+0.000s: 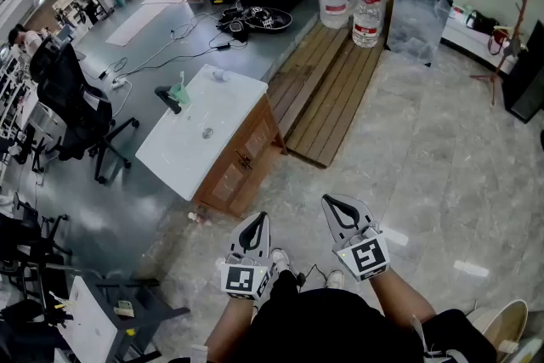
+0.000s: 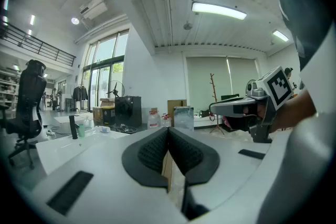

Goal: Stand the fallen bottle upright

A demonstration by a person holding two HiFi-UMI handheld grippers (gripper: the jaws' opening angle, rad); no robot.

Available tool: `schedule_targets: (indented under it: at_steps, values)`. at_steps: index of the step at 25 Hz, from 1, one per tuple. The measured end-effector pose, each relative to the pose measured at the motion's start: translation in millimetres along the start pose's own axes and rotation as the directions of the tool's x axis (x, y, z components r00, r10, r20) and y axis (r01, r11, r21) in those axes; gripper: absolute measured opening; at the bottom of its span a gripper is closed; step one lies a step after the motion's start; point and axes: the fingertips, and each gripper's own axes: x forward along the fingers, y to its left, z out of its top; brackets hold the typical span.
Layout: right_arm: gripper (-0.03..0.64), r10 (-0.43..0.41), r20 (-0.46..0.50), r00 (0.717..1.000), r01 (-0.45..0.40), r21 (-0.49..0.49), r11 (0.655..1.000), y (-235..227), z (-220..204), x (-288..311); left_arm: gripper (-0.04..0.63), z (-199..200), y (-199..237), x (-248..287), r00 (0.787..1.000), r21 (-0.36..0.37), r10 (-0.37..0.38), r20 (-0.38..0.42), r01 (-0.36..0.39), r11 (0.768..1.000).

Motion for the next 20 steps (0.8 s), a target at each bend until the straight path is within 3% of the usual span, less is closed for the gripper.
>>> schedule_targets:
  at_steps: [3,9,13,17,20]
  values:
    - [0.011,0.001,-0.042,0.999,0.000,0.025,1.000,-6,5,-30,0.017,10,-28,-6,1.000,0.004,0.003,0.011,-0.003,1.000]
    - [0.011,-0.013,-0.018,1.000,0.013,-0.010,1.000,-15,6,-58,0.017,19,-63,-11,1.000,0.019,-0.018,0.023,0.018,1.000]
    - [0.012,-0.031,-0.010,0.999,0.031,0.020,0.999,-10,11,-70,0.017,28,-69,-21,0.999,0.035,-0.021,0.034,0.020,0.999]
    - [0.014,-0.047,0.057,0.997,0.048,-0.018,0.999,-2,16,-72,0.017,29,-72,-31,0.998,0.043,-0.045,0.033,0.044,0.998]
    - [0.015,-0.054,0.040,0.998,0.054,0.000,0.999,10,18,-70,0.017,28,-70,-38,0.997,0.044,-0.067,0.036,0.065,0.997]
